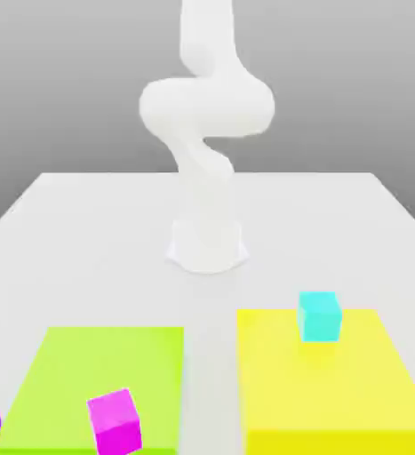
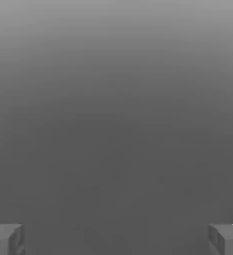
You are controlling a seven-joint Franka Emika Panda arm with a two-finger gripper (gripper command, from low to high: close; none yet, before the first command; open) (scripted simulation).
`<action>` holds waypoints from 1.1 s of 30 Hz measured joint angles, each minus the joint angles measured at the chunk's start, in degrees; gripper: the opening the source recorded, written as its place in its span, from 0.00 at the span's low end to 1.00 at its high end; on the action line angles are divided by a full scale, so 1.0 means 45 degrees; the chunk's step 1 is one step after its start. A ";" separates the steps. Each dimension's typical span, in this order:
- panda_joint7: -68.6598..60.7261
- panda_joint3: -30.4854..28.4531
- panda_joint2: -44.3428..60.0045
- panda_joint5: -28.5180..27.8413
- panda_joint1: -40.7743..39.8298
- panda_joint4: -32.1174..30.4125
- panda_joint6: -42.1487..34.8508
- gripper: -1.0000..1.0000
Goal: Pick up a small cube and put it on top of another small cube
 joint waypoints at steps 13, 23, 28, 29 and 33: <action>-0.7557 -0.1566 0.5808 0.2536 0.3450 0.1703 0.0231 0.50; -1.2660 -0.1207 1.0070 0.3535 0.4870 0.2953 0.0557 0.50; -1.4700 -0.0738 1.2027 0.3221 0.5181 0.3525 0.0906 0.50; -1.5060 -0.0627 1.2402 0.3081 0.5250 0.3634 0.0994 0.50; -1.6380 -0.0244 1.3849 0.2305 0.5592 0.4068 0.1349 0.50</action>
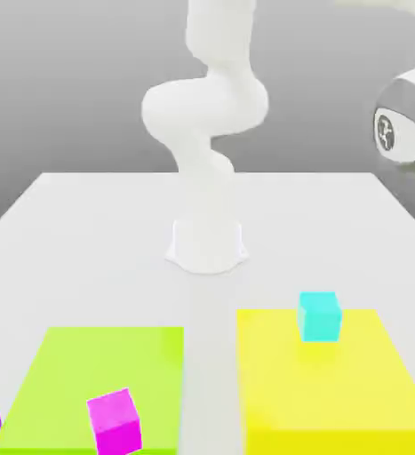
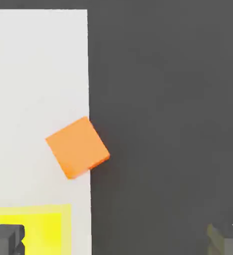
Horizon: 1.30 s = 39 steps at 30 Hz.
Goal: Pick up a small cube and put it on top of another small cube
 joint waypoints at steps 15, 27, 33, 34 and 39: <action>-0.2153 0.0352 0.4056 -0.2148 0.0953 0.1188 0.1806 0.00; -0.3766 -0.0943 0.0307 -0.2458 -0.0776 -0.0875 0.0354 0.00; -0.5798 -0.2295 -0.1829 -0.2330 -0.2591 -0.2831 0.0127 0.00; -0.6195 -0.2535 -0.2167 -0.2271 -0.2909 -0.3183 0.0098 0.00; -0.8599 -0.3440 -0.2147 -0.1303 -0.4605 -0.4412 0.1085 0.00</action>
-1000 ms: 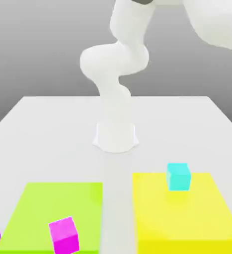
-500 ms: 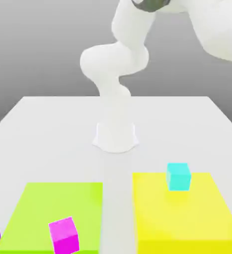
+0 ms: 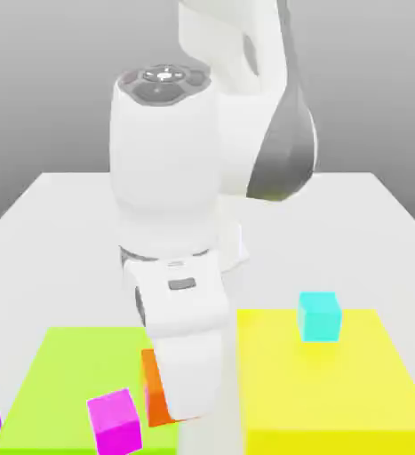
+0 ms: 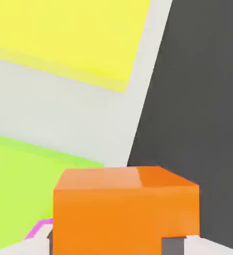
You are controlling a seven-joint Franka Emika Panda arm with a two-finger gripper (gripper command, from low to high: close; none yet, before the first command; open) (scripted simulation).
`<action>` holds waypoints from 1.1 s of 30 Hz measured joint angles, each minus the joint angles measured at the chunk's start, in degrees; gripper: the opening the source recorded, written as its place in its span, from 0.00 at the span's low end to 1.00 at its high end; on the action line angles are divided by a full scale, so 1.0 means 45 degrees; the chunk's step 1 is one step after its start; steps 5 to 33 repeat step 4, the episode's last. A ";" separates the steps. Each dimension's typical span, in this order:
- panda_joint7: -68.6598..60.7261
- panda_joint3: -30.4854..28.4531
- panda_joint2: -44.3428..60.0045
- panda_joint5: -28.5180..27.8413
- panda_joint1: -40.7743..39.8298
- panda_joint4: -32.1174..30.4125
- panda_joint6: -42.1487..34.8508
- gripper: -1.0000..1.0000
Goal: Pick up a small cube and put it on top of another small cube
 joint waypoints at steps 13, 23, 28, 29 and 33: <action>-0.0264 0.0038 0.0302 0.0237 -0.0179 -0.0099 0.0349 1.00; -0.0264 0.0038 0.0302 0.0237 -0.0179 -0.0099 0.0349 1.00; -0.0264 0.0038 0.0302 0.0237 -0.0179 -0.0099 0.0349 1.00; -0.0264 0.0038 0.0302 0.0237 -0.0179 -0.0099 0.0349 1.00; -0.0264 0.0038 0.0302 0.0237 -0.0179 -0.0099 0.0349 1.00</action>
